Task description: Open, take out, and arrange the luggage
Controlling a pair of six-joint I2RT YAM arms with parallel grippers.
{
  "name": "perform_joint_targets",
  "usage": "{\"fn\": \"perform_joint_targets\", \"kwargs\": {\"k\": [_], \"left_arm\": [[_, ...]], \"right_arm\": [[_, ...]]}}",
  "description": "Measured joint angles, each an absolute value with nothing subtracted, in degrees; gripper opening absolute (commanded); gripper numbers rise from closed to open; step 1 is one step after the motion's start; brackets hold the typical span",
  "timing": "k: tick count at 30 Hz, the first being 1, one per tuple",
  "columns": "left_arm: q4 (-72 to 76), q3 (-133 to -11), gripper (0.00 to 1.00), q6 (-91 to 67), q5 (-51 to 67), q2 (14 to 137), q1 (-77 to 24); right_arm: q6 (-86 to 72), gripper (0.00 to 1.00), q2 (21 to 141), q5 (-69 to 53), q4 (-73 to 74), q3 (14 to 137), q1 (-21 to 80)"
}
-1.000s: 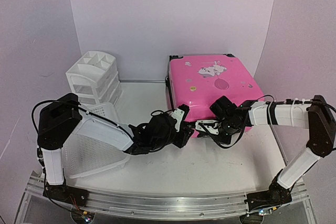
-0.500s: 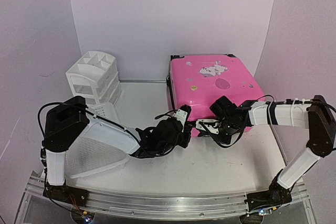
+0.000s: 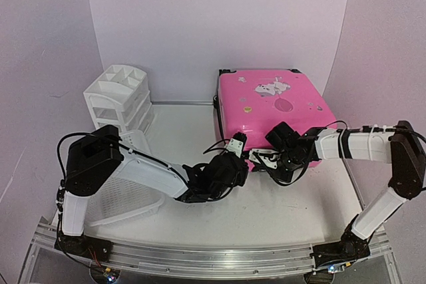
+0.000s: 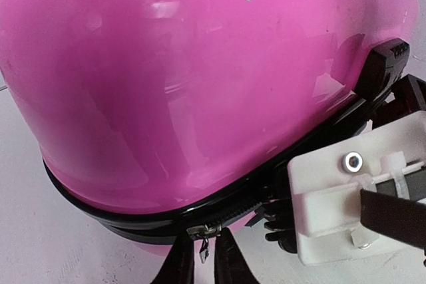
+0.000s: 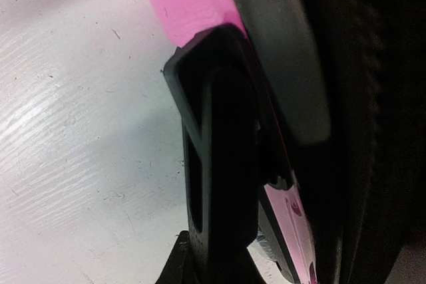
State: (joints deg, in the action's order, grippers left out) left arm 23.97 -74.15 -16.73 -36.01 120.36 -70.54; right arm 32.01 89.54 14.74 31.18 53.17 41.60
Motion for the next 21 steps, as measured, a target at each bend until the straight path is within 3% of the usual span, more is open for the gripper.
{"fn": "perform_joint_targets", "kwargs": {"k": [2, 13, 21], "left_arm": [[23.46, -74.67, 0.00, -17.10, -36.34, 120.73, -70.63], [23.57, -73.63, 0.00, -13.50, -37.52, 119.70, -70.70], [21.37, -66.17, 0.00, -8.49, -37.65, 110.17, -72.60]], "right_arm": [[31.42, 0.00, 89.54, 15.11, 31.07, 53.19, 41.89], [32.60, 0.00, 89.52, 13.34, 34.22, 55.75, 42.15], [39.31, 0.00, 82.76, 2.94, 43.72, 58.81, 43.46]]}}
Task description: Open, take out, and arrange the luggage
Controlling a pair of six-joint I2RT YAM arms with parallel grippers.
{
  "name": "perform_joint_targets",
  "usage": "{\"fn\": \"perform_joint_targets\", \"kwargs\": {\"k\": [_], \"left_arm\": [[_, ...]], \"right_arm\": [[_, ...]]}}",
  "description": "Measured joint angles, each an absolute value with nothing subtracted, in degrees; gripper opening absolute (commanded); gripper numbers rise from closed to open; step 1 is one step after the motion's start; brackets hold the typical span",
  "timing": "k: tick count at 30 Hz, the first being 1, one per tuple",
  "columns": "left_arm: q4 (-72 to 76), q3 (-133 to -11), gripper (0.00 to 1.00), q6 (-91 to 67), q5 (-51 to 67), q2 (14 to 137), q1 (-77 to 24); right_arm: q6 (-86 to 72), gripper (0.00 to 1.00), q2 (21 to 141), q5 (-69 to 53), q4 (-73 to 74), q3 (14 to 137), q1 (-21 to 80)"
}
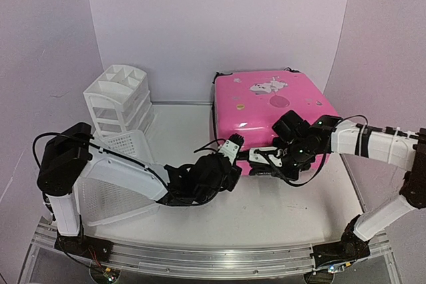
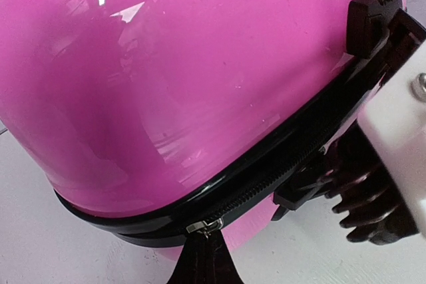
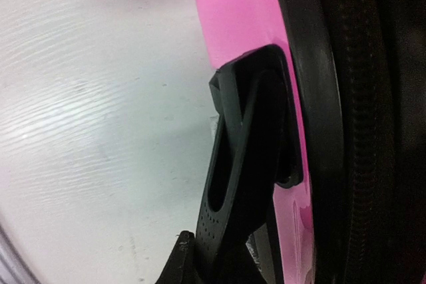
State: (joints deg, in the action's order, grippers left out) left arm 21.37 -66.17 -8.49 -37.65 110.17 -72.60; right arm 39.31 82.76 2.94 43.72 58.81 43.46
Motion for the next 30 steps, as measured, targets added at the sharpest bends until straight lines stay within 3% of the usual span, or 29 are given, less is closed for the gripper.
{"fn": "perform_joint_targets", "kwargs": {"k": [16, 30], "left_arm": [[23.09, -56.40, 0.00, -6.66, -27.88, 103.94, -71.02], [24.91, -60.05, 0.00, 0.32, -2.00, 107.85, -54.06]], "right_arm": [[40.51, 0.00, 73.12, -4.82, 51.72, 48.58, 45.63], [44.38, 0.00, 74.56, -6.59, 49.06, 47.33, 45.50]]}}
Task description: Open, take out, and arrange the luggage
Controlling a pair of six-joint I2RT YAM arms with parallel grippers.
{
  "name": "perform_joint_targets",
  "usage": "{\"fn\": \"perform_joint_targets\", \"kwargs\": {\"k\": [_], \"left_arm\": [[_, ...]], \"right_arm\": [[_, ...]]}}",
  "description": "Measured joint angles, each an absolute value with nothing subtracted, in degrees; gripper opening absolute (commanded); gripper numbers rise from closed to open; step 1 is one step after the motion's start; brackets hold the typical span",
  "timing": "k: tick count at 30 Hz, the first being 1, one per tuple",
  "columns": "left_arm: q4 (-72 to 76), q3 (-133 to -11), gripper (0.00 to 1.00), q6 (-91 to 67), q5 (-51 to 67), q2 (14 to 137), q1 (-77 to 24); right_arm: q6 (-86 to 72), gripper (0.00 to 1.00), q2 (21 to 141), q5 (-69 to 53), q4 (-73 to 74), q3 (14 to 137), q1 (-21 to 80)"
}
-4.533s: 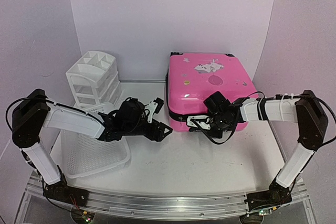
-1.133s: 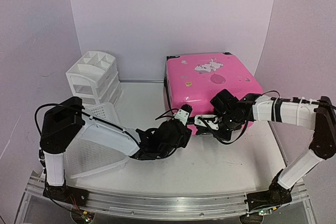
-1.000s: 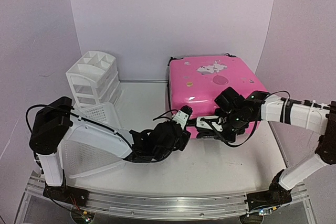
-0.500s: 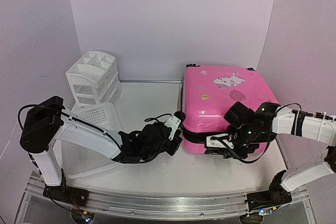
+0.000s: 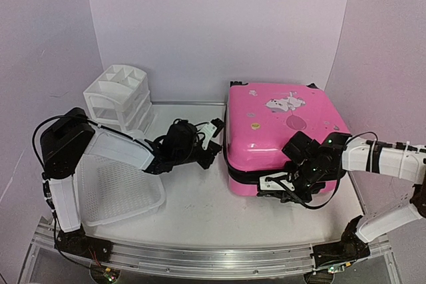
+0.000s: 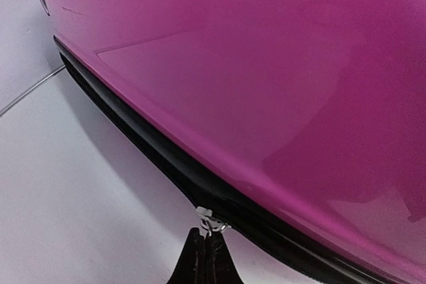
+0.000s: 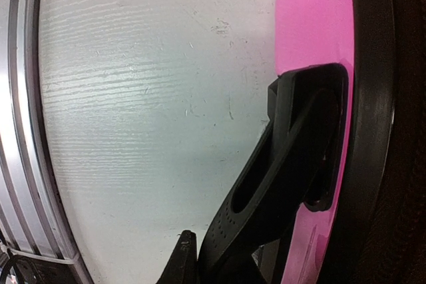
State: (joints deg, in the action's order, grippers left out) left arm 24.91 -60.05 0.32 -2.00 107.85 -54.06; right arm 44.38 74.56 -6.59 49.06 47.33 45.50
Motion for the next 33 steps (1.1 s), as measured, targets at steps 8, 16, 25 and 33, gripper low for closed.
{"fn": "perform_joint_targets", "kwargs": {"k": [8, 16, 25, 33], "left_arm": [[25.15, -66.65, 0.00, 4.23, 1.30, 113.40, -48.12], [26.79, -61.60, 0.00, -0.05, 2.57, 110.08, -47.72], [19.51, -58.11, 0.00, -3.51, 1.32, 104.75, -48.10], [18.92, -58.13, 0.00, -4.58, -1.32, 104.66, -48.58]], "right_arm": [[45.58, 0.97, 71.66, -7.68, 49.19, 45.58, 45.60], [27.29, 0.98, 67.90, -12.88, 55.27, 46.24, 47.97], [-16.84, 0.98, 57.91, -13.98, 63.18, 56.14, 47.20], [-44.97, 0.98, 48.45, 2.31, 75.22, 56.07, 47.29]]}}
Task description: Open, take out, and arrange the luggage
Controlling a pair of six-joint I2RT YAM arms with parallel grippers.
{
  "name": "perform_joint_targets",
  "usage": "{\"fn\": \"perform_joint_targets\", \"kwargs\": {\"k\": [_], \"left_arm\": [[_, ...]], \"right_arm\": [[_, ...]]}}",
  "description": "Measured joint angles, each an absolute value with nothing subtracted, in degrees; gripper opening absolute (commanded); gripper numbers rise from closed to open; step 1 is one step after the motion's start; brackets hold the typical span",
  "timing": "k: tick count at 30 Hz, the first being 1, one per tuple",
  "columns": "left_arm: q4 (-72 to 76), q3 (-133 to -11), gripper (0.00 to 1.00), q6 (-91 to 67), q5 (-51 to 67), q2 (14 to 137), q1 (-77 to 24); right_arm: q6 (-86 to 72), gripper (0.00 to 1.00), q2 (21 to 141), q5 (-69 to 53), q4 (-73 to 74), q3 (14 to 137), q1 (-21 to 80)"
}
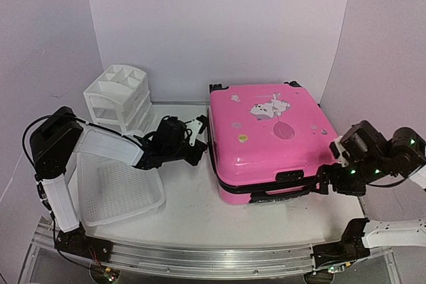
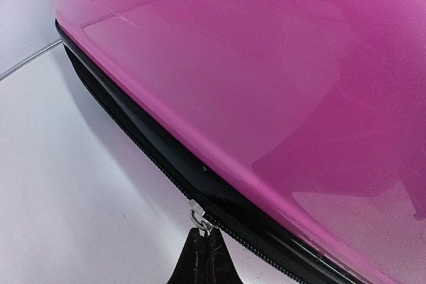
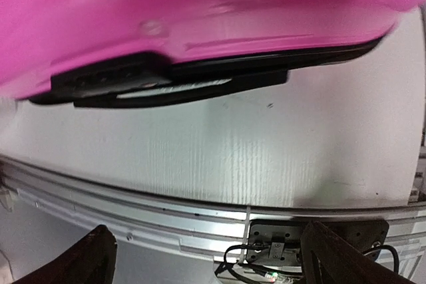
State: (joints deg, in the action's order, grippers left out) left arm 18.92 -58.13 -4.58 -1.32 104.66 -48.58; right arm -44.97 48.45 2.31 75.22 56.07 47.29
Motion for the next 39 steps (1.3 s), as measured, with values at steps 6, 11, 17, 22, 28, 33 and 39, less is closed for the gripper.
{"fn": "perform_joint_targets", "kwargs": {"k": [6, 11, 17, 22, 28, 33, 39], "left_arm": [[17.98, -58.13, 0.00, -5.69, -4.19, 103.98, -50.70], [16.01, -58.06, 0.00, -6.63, -6.07, 102.63, -52.88], [14.35, -57.95, 0.00, -9.04, -7.73, 101.91, -55.07], [13.02, -57.95, 0.00, -11.38, -8.21, 101.91, -57.34], [12.84, -58.48, 0.00, -13.58, -7.20, 102.04, -61.49], [11.42, -60.58, 0.00, -14.63, -6.52, 103.22, -64.58], [10.41, -64.01, 0.00, -15.05, -4.84, 106.00, -67.94]], "right_arm": [[-53.28, 0.98, 45.93, 15.07, 77.87, 60.82, 46.33], [-53.63, 0.98, 51.51, 13.82, 73.69, 62.94, 37.06], [-52.31, 0.98, 57.23, 0.67, 64.82, 60.82, 23.88], [-49.45, 0.98, 61.89, -8.40, 61.04, 61.98, 13.63], [-38.15, 0.98, 73.56, -14.11, 61.93, 69.84, 2.20], [-28.08, 0.98, 84.27, -15.42, 62.46, 79.40, 0.47], [-17.93, 0.98, 90.83, -7.44, 65.12, 89.97, 1.72]]}}
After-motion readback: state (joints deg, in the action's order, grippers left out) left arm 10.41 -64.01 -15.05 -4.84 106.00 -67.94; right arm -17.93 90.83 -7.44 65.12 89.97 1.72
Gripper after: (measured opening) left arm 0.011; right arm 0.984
